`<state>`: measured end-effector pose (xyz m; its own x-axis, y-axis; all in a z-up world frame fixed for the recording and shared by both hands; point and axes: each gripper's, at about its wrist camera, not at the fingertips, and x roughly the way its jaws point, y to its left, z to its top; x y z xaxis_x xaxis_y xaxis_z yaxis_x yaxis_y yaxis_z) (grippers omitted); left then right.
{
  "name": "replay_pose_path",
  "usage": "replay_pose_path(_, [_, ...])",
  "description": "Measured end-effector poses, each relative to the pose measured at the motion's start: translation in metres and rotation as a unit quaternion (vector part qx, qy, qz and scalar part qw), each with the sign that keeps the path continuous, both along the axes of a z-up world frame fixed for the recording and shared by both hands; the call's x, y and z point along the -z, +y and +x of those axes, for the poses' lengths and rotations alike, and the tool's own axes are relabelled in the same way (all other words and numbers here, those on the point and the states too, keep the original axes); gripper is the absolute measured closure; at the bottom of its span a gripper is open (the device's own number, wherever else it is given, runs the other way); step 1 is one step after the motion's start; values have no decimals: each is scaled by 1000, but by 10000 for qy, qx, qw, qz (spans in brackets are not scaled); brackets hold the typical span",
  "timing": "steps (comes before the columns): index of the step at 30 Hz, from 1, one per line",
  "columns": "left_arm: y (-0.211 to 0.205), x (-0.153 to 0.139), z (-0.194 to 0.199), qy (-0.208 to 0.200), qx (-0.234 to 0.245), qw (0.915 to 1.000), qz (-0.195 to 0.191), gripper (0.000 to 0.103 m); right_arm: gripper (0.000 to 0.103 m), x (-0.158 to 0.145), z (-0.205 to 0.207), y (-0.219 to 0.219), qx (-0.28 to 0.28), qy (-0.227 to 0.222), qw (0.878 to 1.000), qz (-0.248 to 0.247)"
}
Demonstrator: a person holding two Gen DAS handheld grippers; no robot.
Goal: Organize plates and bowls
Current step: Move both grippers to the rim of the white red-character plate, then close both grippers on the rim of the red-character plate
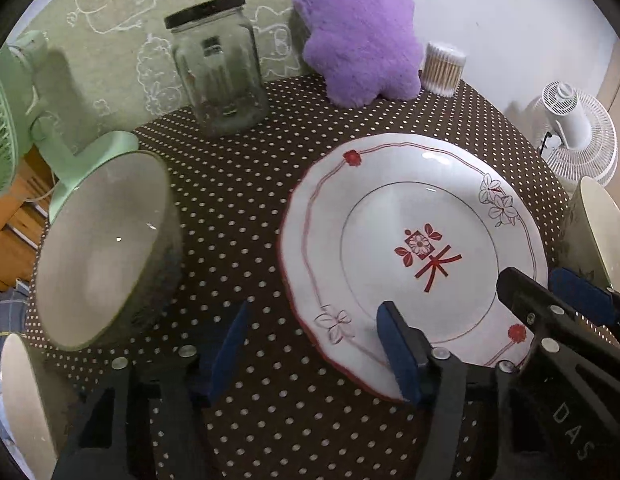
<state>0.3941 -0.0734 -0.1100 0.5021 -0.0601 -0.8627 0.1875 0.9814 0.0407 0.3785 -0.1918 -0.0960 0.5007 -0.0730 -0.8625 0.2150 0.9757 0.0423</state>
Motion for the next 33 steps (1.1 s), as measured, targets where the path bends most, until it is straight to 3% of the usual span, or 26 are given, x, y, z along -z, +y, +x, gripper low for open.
replay_pose_path(5, [-7, 3, 6, 92, 87, 9998, -153, 58, 52, 0, 5, 1, 8, -40, 10000, -19])
replay_pose_path(18, [-12, 2, 0, 65, 141, 9999, -7, 58, 52, 4, -1, -7, 349, 164, 9991, 200])
replay_pose_path(23, [-12, 1, -7, 35, 153, 9999, -14, 58, 60, 8, 3, -4, 310, 183, 9993, 60])
replay_pose_path(27, [-9, -1, -14, 49, 100, 9999, 37, 58, 72, 7, 1, -4, 263, 253, 9993, -56])
replay_pose_path(33, [3, -3, -36, 179, -30, 9998, 67, 58, 73, 8, -17, 3, 111, 400, 9991, -6])
